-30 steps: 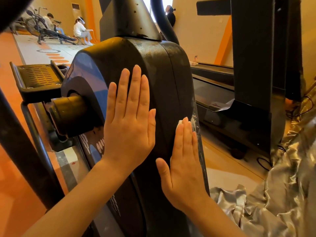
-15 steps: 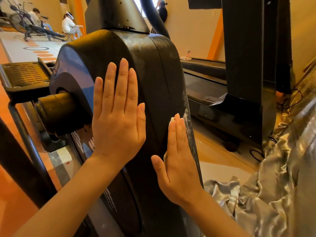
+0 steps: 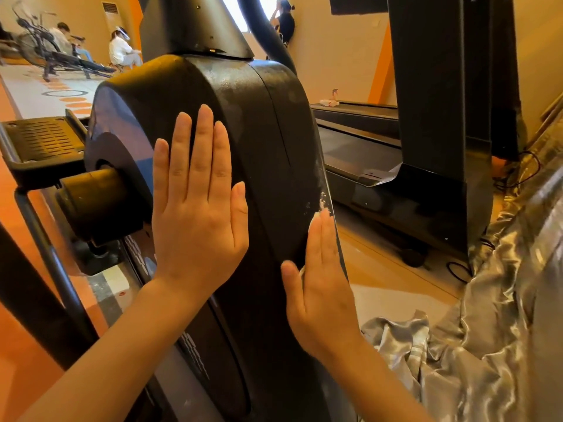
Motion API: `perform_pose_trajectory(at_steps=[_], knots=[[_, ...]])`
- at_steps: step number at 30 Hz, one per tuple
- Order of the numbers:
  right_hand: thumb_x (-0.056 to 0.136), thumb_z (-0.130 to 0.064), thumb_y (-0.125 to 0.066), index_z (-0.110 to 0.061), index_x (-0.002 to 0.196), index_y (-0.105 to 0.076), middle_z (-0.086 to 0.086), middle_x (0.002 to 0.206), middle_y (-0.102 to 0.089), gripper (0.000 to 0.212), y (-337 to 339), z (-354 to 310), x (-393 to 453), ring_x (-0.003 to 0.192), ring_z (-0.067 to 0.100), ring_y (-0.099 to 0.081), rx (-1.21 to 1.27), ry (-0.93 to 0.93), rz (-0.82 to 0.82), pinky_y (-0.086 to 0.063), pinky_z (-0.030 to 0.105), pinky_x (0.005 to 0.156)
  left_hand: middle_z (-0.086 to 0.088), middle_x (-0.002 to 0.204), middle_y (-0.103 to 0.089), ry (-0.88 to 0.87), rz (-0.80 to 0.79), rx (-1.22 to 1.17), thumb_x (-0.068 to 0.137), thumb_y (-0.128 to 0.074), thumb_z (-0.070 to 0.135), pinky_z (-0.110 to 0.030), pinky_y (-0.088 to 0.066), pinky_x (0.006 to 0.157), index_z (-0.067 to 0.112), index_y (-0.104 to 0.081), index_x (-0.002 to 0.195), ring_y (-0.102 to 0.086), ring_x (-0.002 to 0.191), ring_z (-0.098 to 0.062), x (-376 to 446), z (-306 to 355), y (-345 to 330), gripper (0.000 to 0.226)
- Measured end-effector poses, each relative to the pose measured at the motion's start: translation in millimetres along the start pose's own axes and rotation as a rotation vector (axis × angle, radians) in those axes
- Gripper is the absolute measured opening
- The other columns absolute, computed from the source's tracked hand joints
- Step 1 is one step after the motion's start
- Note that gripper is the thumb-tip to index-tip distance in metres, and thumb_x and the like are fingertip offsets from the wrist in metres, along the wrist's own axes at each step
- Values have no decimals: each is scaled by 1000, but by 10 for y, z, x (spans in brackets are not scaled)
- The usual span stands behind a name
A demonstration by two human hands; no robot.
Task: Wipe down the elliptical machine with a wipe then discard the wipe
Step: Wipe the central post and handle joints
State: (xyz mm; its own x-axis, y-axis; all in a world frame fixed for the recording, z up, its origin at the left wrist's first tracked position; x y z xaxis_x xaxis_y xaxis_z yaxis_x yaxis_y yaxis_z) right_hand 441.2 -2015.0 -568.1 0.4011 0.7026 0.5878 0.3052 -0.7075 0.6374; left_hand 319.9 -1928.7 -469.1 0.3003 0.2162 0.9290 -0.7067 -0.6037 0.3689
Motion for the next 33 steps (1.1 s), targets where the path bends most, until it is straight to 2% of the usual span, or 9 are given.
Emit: perform_pose_trajectory(at_steps=[3, 7, 11, 16, 19, 24, 29, 33], knots=[[94, -66, -3, -19, 154, 0, -14, 159, 8, 77, 109, 124, 299, 148, 0, 7, 54, -51, 55, -12, 26, 122, -21, 160, -20, 6, 2, 2, 106, -33, 24, -45, -3, 124, -2, -23, 153, -15, 149, -38, -4, 4, 4, 55], [104, -35, -23, -11, 150, -12, -3, 159, -12, 53, 107, 99, 211, 149, 9, -9, 57, 35, 169, -19, 29, 120, -21, 160, -21, 14, 17, 0, 106, -33, 24, -45, -3, 124, -2, -24, 153, -16, 149, -38, -11, 3, 2, 54], [106, -34, -26, -12, 150, -24, 0, 160, -22, 50, 62, 133, 3, 149, 9, -15, 162, 90, 143, -19, 24, 119, -21, 160, -23, 21, 33, -15, 106, -33, 23, -45, -4, 124, -2, -26, 153, -17, 149, -39, -12, 1, -2, 53], [105, -27, -32, -12, 150, -22, -3, 159, -19, 49, 180, 162, 388, 149, 15, -17, 151, 186, 129, -24, 34, 120, -22, 159, -24, 17, 39, -22, 106, -33, 23, -43, -3, 124, -3, -27, 152, -18, 148, -39, -10, 2, 9, 53], [104, -22, -34, -10, 150, -22, 2, 160, -19, 49, 168, 185, 431, 150, 17, -15, 164, 229, 115, -23, 35, 120, -22, 159, -24, 13, 39, -21, 107, -33, 23, -44, -4, 124, -3, -27, 152, -18, 148, -39, -14, 4, 4, 53], [105, -16, -38, -3, 148, -26, 12, 158, -25, 47, 174, 289, 242, 148, 26, -22, 42, 419, 40, -31, 48, 116, -23, 158, -25, 3, 49, -17, 107, -33, 22, -44, -3, 123, -4, -27, 152, -18, 148, -39, -13, 11, 3, 52], [105, -15, -39, -1, 145, -28, 16, 155, -29, 45, 274, 184, 482, 147, 26, -24, -23, 507, 46, -29, 42, 118, -22, 159, -23, 8, 40, -9, 106, -33, 22, -43, -1, 123, -3, -25, 153, -16, 149, -38, -8, 3, 6, 53], [104, -17, -39, -2, 147, -28, 12, 157, -26, 47, 231, 183, 467, 149, 23, -20, 63, 414, 68, -26, 39, 119, -21, 159, -23, 6, 40, -14, 106, -33, 21, -44, -2, 123, -3, -25, 153, -16, 149, -38, -5, 9, 3, 53]])
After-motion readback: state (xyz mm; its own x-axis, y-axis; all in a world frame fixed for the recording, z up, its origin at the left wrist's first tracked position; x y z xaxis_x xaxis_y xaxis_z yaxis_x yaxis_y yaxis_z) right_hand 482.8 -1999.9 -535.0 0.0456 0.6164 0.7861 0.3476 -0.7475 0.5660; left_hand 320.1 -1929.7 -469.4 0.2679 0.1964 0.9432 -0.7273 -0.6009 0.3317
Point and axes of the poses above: each hand's wrist, its own x-axis towards the middle knuckle, its own y-axis out of the back of the hand, z = x × y, the point moved 7 cm from there along x, towards the middle knuckle
